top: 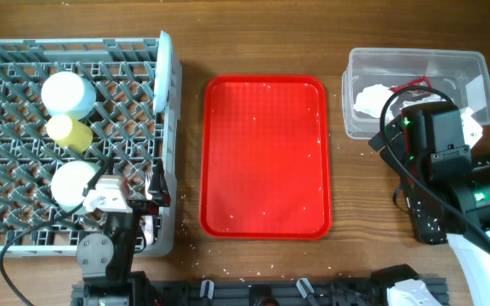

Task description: Sort waste into correct bins and load items into the dishwasher rack

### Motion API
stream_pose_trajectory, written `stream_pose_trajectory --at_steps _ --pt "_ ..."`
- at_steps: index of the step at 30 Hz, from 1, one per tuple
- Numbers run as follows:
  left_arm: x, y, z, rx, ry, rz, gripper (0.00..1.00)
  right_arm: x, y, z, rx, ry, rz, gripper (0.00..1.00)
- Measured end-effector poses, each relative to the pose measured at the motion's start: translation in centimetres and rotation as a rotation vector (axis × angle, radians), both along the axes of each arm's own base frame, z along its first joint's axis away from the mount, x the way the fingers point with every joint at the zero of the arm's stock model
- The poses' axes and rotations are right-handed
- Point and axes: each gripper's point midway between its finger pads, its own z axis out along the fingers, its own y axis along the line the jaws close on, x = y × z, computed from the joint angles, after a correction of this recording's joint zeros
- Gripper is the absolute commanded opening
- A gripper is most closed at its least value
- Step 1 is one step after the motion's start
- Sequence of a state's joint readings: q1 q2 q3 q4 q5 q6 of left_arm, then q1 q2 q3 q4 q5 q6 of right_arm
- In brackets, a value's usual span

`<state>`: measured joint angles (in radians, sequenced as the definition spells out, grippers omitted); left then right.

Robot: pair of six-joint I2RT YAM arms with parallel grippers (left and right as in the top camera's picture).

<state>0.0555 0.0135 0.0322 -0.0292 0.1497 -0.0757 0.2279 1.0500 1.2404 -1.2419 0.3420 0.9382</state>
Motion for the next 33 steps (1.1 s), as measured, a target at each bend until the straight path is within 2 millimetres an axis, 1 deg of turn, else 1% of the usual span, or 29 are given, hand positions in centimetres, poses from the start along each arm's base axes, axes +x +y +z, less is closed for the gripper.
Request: stream_pose_trajectory --at_steps 4,7,10,28,31,33 --pt "0.1 0.0 -1.8 0.038 0.049 0.0 1.0 0.0 0.0 0.0 0.0 0.0 0.0 1.0" --pt "0.1 0.2 -1.7 0.046 0.048 0.009 1.0 0.0 0.0 0.0 0.0 0.0 0.0 1.0" --pt "0.1 1.1 -1.8 0.045 0.049 0.045 1.0 0.0 0.0 0.0 0.0 -0.001 0.0 1.0" --pt "0.1 1.1 -1.8 0.045 0.049 0.045 1.0 0.0 0.0 -0.1 -0.001 0.003 0.0 1.0" --pt "0.1 1.1 -1.8 0.045 0.049 0.045 1.0 -0.2 -0.1 0.4 0.004 -0.02 0.0 1.0" --pt "0.1 1.1 -1.8 0.045 0.049 0.045 1.0 -1.1 -0.5 1.6 0.012 -0.072 -0.01 1.0"
